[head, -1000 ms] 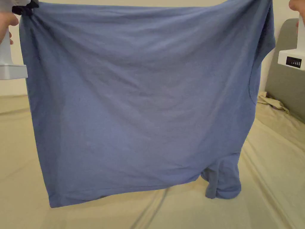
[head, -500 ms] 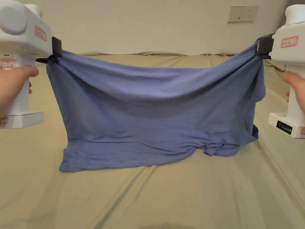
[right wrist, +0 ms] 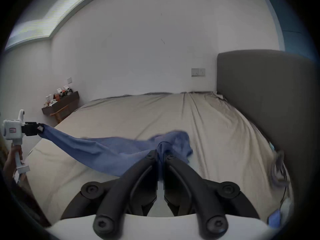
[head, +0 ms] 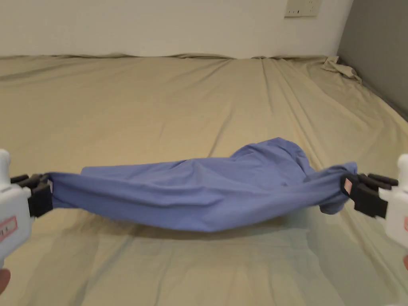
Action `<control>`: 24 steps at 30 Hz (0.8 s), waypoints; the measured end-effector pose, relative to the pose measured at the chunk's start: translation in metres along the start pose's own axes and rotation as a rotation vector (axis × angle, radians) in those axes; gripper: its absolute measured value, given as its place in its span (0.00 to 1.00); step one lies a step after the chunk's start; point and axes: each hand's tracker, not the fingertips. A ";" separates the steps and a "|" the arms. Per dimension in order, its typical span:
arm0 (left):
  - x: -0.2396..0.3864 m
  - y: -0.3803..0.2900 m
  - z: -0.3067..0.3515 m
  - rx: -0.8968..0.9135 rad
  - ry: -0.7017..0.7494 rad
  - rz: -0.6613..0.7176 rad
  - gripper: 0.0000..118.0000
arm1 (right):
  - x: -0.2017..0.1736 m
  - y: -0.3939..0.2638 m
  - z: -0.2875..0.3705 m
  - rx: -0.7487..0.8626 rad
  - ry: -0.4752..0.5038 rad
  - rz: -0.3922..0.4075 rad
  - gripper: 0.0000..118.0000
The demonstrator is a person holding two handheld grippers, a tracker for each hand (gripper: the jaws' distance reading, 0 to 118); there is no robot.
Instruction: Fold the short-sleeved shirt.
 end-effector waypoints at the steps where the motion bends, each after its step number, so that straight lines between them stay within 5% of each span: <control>1: 0.001 -0.014 0.010 -0.026 0.008 -0.029 0.01 | -0.001 -0.014 0.013 -0.014 -0.015 0.005 0.05; 12: -0.003 -0.123 0.064 -0.362 0.043 -0.127 0.01 | 0.008 -0.126 0.105 -0.191 -0.064 -0.065 0.05; 21: -0.007 -0.155 0.032 -0.510 -0.004 -0.111 0.01 | 0.016 -0.146 0.086 -0.303 -0.080 -0.053 0.05; 22: -0.016 -0.160 0.024 -0.524 -0.014 -0.074 0.08 | 0.016 -0.145 0.081 -0.330 -0.081 -0.060 0.11; 23: -0.019 -0.160 0.022 -0.542 -0.017 -0.029 0.32 | 0.017 -0.143 0.076 -0.358 -0.095 -0.078 0.33; 24: -0.020 -0.160 0.021 -0.551 -0.015 -0.010 0.67 | 0.018 -0.142 0.070 -0.392 -0.098 -0.091 0.76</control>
